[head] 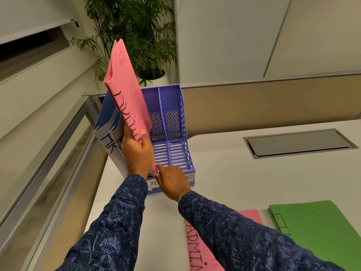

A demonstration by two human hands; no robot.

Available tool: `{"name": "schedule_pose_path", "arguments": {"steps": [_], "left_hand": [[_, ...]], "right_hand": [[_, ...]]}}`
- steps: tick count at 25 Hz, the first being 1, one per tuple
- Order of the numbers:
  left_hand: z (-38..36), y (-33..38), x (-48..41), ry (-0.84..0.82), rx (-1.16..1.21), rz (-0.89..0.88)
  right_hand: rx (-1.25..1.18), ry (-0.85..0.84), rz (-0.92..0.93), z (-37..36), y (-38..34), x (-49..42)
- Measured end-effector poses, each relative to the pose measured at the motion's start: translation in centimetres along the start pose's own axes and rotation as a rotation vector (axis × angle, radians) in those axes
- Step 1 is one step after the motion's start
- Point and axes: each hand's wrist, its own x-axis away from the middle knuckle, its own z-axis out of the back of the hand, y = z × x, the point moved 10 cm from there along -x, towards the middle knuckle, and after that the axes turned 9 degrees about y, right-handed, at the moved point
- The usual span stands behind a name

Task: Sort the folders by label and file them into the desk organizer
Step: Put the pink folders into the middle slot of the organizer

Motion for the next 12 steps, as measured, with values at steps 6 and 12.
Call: {"name": "schedule_pose_path", "arguments": {"steps": [6, 12], "left_hand": [[0.13, -1.28, 0.40, -0.017, -0.064, 0.007], [0.77, -1.03, 0.45, -0.006, -0.052, 0.006]], "right_hand": [[-0.008, 0.002, 0.010, -0.95, -0.21, -0.84], [-0.062, 0.006, -0.017, -1.64, 0.11, -0.46]]}}
